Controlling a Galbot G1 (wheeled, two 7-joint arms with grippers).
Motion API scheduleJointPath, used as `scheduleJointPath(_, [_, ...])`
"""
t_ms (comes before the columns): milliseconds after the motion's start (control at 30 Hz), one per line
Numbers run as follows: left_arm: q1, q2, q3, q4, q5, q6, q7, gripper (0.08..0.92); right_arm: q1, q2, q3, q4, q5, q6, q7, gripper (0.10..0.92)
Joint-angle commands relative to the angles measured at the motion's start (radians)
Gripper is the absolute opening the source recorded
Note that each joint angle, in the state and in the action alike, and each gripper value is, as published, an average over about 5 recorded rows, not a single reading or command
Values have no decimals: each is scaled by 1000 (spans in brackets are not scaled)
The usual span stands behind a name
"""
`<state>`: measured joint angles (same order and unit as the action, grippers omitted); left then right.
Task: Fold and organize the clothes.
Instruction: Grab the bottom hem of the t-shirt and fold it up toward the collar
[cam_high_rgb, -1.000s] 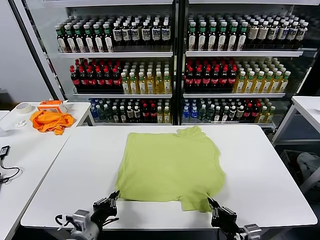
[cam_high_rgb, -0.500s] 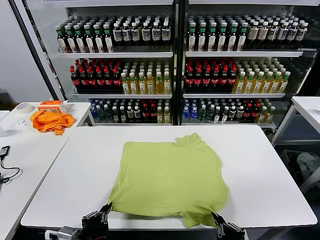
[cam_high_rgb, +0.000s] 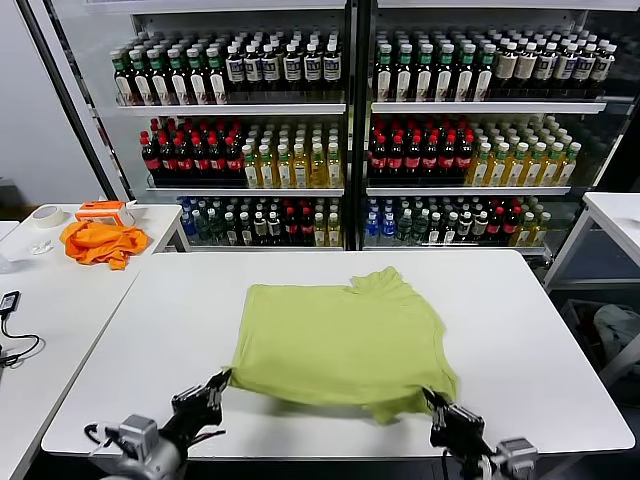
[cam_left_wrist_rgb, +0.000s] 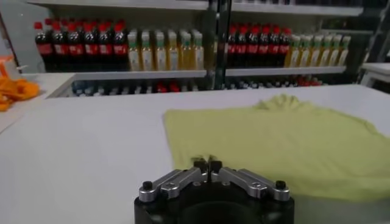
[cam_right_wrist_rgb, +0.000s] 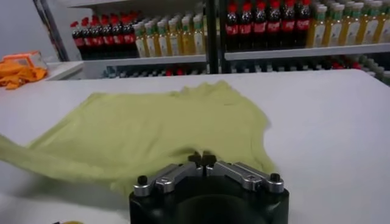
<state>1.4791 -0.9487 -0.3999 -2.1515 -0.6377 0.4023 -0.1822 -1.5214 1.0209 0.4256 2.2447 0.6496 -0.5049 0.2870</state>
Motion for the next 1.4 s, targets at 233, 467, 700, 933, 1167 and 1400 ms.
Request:
scheduleJointPath(233, [-325, -59, 107, 321, -9, 29, 63, 82, 198, 18, -33, -169, 44, -48, 9, 105])
scheduleJointPath(467, [-359, -76, 115, 381, 25, 56, 98, 82, 212, 22, -39, -201, 44, -55, -1, 105])
scheduleJointPath(700, [-410, -106, 145, 464, 70, 28, 124, 82, 219, 34, -61, -231, 21, -62, -12, 141])
scheduleJointPath(933, [-419, -109, 133, 502, 72, 17, 112, 207, 209, 32, -34, -232, 12, -60, -16, 334])
scheduleJointPath(1167, [-344, -73, 78, 352, -38, 33, 81, 406, 100, -3, 31, -134, -18, -55, -18, 542])
scheduleJointPath(1400, [-241, -56, 87, 218, -27, 170, 27, 614, 0, -25, 55, -148, -72, -13, -42, 741])
